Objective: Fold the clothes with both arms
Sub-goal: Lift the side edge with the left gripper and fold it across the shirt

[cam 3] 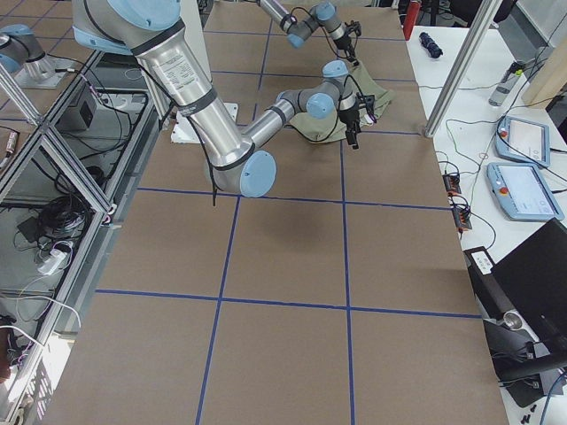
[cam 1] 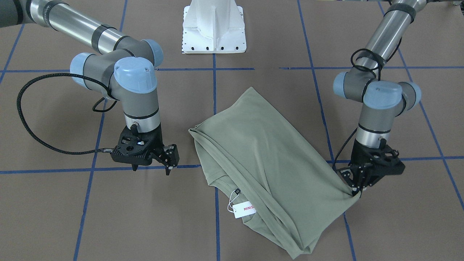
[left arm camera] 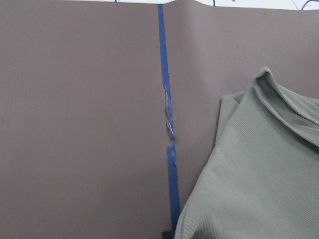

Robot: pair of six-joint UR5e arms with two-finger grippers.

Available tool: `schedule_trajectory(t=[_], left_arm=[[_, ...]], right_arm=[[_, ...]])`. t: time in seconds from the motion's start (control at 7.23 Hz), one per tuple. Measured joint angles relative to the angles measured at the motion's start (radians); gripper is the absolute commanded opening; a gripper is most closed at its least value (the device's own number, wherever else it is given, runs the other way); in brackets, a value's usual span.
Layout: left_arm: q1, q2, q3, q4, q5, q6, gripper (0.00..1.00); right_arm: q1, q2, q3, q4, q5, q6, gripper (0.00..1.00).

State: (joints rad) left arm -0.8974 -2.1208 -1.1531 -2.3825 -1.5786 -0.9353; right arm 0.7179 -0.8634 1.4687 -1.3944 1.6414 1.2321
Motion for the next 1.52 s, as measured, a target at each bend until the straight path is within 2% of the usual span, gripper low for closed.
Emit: schedule_trajectory(t=[0.14, 0.28, 0.55, 0.83, 0.97, 1.25, 1.52], left_arm=[[-0.018, -0.092, 0.125, -0.004, 0.005, 0.033, 0.00], [-0.027, -0.145, 0.203, -0.008, 0.012, 0.068, 0.99], [-0.039, -0.171, 0.234, -0.023, 0.013, 0.143, 1.00], [-0.049, -0.150, 0.159, -0.045, -0.097, 0.165, 1.00], [-0.052, -0.108, 0.092, -0.052, -0.156, 0.163, 1.00], [-0.053, -0.023, -0.032, -0.058, -0.194, 0.160, 1.00], [-0.051, 0.003, -0.064, -0.061, -0.202, 0.160, 1.00]], right_arm=[[-0.002, 0.000, 0.004, 0.000, 0.000, 0.002, 1.00], [-0.005, 0.000, 0.010, 0.000, -0.001, 0.002, 1.00], [-0.016, 0.006, 0.013, 0.002, -0.001, 0.022, 0.99], [-0.038, 0.040, -0.024, 0.061, -0.003, 0.118, 0.92], [-0.055, 0.087, -0.088, 0.107, -0.006, 0.182, 0.82], [-0.106, 0.185, -0.246, 0.202, -0.046, 0.272, 0.70], [-0.154, 0.226, -0.320, 0.236, -0.082, 0.292, 0.70]])
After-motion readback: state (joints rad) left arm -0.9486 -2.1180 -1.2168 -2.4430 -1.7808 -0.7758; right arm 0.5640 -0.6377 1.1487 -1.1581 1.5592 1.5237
